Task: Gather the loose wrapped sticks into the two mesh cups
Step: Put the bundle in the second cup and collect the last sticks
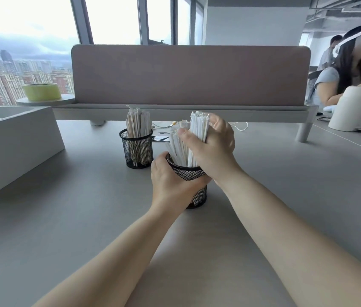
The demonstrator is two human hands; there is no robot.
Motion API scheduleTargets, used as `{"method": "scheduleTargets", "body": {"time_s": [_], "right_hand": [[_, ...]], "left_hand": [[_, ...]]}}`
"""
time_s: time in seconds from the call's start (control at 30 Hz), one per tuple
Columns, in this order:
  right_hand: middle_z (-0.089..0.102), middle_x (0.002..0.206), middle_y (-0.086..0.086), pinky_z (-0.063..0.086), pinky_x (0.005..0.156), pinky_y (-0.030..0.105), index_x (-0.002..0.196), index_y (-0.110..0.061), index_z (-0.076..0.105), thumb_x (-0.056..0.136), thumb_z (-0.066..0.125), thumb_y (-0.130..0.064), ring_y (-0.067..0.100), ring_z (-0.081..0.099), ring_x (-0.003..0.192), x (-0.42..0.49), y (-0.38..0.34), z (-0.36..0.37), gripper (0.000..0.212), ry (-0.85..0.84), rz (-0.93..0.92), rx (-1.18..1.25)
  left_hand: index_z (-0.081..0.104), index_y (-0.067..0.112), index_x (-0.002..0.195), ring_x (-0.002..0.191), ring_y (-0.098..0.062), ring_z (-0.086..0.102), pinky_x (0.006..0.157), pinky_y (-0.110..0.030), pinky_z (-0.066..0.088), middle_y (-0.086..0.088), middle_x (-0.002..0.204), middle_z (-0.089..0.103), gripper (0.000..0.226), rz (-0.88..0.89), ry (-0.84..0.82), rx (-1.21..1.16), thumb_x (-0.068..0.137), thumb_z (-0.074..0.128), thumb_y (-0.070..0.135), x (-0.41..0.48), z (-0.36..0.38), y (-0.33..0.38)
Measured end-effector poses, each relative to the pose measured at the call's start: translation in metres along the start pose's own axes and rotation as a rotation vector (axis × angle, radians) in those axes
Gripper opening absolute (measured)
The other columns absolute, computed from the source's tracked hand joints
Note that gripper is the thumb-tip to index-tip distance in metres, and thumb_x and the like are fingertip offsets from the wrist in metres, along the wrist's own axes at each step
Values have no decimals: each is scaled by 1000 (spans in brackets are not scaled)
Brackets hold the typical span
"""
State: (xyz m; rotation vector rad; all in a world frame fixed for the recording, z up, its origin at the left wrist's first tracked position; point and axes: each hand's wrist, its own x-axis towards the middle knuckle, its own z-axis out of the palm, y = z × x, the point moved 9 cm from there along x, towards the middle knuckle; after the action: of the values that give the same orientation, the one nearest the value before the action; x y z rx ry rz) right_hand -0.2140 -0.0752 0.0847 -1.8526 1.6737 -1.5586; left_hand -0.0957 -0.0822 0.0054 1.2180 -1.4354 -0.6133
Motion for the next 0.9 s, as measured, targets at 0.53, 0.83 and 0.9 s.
{"method": "scheduleTargets", "body": {"time_s": [0.53,0.83,0.9], "right_hand": [[30,146,-12,19,89,-8,140,-33,30,74,73,-43,-17,27,124,3,1,-5,79,4,-161,284],[70,117,-1,44,98,24,112,-12,71,94,45,-32,11,59,115,2,-7,-10,37,79,-302,17],[74,102,3,48,90,31,100,-10,74,94,45,-29,17,64,103,0,-10,-8,36,65,-348,-28]], "left_hand": [[44,17,125,121,-11,38,101,-28,39,6,119,41,86,91,-51,52,54,89,39,-4,5,9],[45,19,125,118,-5,33,92,-13,31,12,112,37,85,165,-90,66,54,91,33,-8,10,17],[47,19,123,118,-6,35,91,-14,32,11,112,40,84,144,-90,55,53,91,33,-8,9,15]]}}
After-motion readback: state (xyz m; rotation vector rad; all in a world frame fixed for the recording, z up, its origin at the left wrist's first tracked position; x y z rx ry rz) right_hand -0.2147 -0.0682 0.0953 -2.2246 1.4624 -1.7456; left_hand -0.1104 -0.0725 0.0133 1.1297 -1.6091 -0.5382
